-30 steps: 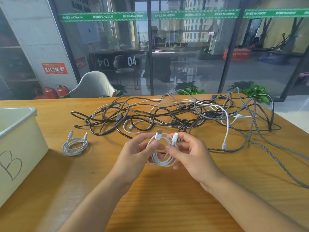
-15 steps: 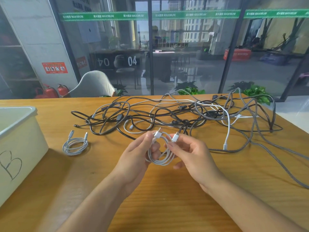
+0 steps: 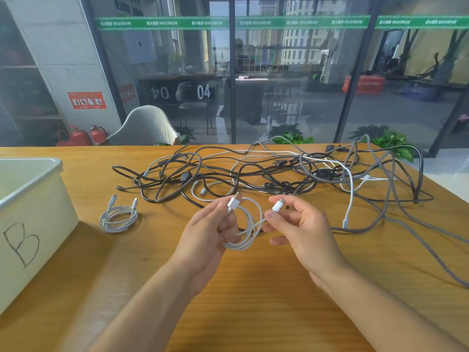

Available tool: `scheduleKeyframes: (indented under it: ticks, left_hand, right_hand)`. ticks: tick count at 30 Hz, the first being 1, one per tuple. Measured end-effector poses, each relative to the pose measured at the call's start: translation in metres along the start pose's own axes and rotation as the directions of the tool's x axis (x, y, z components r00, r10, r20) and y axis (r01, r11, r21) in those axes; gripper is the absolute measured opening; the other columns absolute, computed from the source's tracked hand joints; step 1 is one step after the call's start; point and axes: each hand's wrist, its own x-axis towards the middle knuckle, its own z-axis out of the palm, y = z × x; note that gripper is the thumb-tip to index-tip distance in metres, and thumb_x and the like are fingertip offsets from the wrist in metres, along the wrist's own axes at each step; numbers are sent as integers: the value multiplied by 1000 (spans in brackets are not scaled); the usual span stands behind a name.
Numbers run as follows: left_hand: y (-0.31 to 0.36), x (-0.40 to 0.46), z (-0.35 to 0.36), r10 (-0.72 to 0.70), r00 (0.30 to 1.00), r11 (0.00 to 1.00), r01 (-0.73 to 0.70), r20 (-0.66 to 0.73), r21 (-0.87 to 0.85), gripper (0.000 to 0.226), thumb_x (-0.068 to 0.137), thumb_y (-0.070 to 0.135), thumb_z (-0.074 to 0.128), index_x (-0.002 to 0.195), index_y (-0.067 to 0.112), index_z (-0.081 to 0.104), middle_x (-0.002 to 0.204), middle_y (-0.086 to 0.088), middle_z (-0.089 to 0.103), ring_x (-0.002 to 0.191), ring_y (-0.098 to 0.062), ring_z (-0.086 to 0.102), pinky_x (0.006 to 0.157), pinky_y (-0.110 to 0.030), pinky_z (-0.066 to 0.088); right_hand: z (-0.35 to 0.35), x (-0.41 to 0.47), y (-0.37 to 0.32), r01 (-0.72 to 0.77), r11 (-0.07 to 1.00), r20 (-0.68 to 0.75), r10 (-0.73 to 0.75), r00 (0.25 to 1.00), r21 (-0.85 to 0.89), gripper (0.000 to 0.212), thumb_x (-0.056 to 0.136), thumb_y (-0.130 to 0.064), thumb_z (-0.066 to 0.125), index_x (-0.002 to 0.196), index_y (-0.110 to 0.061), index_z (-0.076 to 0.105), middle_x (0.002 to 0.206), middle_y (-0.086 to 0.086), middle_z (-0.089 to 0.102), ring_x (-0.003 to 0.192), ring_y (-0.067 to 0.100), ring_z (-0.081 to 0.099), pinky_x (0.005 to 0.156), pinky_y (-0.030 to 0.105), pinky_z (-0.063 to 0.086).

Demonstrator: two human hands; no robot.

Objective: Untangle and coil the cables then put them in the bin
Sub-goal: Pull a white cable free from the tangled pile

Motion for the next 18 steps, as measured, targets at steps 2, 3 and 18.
scheduleKeyframes:
  ticks: [2, 3, 18]
  left_hand:
    - [1, -1, -1, -6, 1000, 1000, 6, 4, 1, 35, 111, 22, 41, 124, 7, 69, 72, 1, 26, 59, -14, 21, 66, -34, 21]
    - [2, -1, -2, -6, 1000, 1000, 6, 9, -1, 35, 110, 23, 42, 125, 6, 69, 72, 1, 27, 60, -14, 21, 66, -34, 21]
    - [9, -4, 4, -19, 995, 999, 22, 98, -28, 35, 109, 24, 42, 125, 8, 67, 70, 0, 27, 59, -15, 16, 67, -24, 40]
  right_hand:
    - [0, 0, -1, -32, 999, 1, 32, 999, 22, 32, 94, -14, 74, 123, -20, 63, 91, 10, 79, 83, 20, 77, 63, 32, 61]
    - [1, 0, -1, -52, 998, 10, 52, 999, 31, 34, 94, -18, 74, 125, -20, 60, 92, 10, 79, 85, 21, 77, 63, 33, 61]
    - [0, 4, 8, -372, 877, 433, 221, 874, 304, 47, 100, -34, 60, 139, -8, 63, 126, 14, 70, 120, 28, 65, 110, 44, 50]
